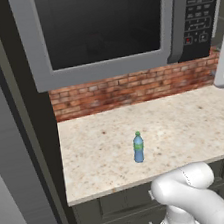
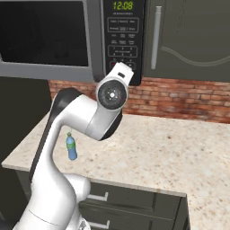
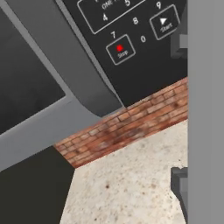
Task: Place the microwavable item in the microwave. Then, close the microwave door and press the start button.
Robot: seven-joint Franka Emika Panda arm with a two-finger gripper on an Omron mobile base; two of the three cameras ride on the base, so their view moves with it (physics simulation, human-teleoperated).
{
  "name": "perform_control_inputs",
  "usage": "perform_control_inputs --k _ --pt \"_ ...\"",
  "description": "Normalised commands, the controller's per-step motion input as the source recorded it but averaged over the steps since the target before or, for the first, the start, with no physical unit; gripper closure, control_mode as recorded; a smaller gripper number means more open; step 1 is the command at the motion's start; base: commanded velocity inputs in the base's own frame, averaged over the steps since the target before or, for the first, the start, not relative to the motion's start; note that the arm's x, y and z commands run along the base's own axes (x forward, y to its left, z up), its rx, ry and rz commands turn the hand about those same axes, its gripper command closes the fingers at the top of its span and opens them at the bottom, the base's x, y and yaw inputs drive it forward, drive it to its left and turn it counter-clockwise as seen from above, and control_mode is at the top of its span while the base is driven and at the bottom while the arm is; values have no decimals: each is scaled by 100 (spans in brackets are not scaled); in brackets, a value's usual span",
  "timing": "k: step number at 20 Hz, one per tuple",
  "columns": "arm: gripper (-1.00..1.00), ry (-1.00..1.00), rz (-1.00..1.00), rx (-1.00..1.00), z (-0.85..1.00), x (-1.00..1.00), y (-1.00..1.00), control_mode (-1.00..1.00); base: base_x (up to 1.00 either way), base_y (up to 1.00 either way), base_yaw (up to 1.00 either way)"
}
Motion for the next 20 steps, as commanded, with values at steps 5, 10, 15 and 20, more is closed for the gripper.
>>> perform_control_inputs --k 5,10,15,20 --pt "-100 0 5 0 -6 61 -3 -100 0 0 0" --pt "-100 -5 8 0 0 43 -12 -100 0 0 0" --pt "-100 -9 8 0 9 25 -27 -100 0 0 0" --pt "-100 -3 7 0 0 33 -22 -100 0 0 0"
